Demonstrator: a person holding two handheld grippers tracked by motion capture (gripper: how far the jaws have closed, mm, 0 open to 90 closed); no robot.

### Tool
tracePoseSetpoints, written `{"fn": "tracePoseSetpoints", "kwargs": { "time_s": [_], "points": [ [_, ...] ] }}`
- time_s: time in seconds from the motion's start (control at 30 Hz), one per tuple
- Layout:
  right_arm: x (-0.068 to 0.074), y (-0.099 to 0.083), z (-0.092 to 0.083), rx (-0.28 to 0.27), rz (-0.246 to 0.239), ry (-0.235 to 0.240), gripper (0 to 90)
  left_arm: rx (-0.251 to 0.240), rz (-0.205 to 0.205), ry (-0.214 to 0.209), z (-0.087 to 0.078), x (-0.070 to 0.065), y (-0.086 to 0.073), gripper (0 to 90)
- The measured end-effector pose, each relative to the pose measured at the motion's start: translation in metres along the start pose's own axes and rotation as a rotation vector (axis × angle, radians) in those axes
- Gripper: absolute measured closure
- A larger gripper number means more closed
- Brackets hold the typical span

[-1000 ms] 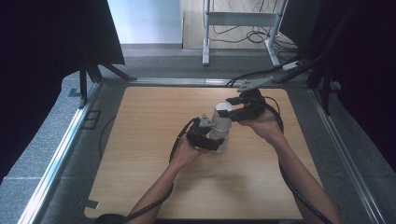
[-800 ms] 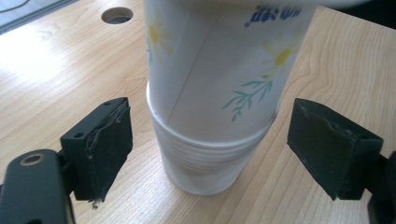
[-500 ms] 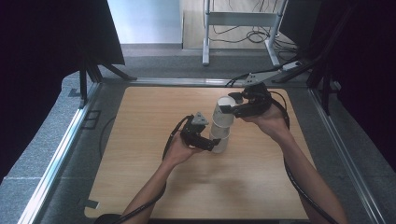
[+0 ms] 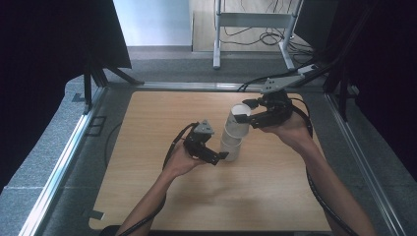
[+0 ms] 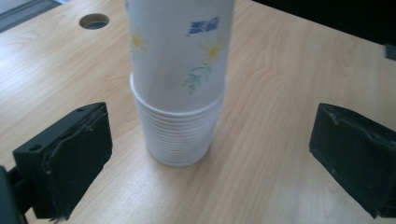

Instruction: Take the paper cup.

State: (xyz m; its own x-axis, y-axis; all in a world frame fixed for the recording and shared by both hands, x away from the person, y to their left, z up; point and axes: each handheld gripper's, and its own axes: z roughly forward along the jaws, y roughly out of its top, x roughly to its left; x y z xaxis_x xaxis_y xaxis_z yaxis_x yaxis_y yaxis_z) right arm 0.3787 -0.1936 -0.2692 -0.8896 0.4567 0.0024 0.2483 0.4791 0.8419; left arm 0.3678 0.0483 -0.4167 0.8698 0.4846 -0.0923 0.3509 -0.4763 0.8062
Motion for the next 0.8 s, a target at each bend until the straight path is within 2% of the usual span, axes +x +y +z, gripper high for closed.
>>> {"fn": "tracePoseSetpoints", "kwargs": {
  "time_s": [0.17,0.27,0.4,0.53,0.8],
  "points": [
    [0.006,-0.007,-0.007,-0.007,-0.009,0.023,37.1,-0.009,0.031,-0.045,-0.004,-0.006,-0.003,0.0],
    [0.009,-0.011,-0.008,-0.007,-0.012,0.029,37.1,-0.014,0.044,-0.056,-0.006,-0.009,-0.004,0.0],
    [0.016,-0.019,-0.011,-0.008,-0.02,0.05,37.2,-0.04,0.062,-0.088,-0.008,-0.015,-0.004,0.4],
    [0.022,-0.028,-0.011,-0.008,-0.028,0.07,37.2,-0.049,0.07,-0.106,-0.009,-0.019,-0.005,1.3],
    [0.033,-0.049,-0.003,-0.006,-0.034,0.116,37.2,-0.073,0.114,-0.152,-0.007,-0.034,-0.012,3.9]
  ]
}}
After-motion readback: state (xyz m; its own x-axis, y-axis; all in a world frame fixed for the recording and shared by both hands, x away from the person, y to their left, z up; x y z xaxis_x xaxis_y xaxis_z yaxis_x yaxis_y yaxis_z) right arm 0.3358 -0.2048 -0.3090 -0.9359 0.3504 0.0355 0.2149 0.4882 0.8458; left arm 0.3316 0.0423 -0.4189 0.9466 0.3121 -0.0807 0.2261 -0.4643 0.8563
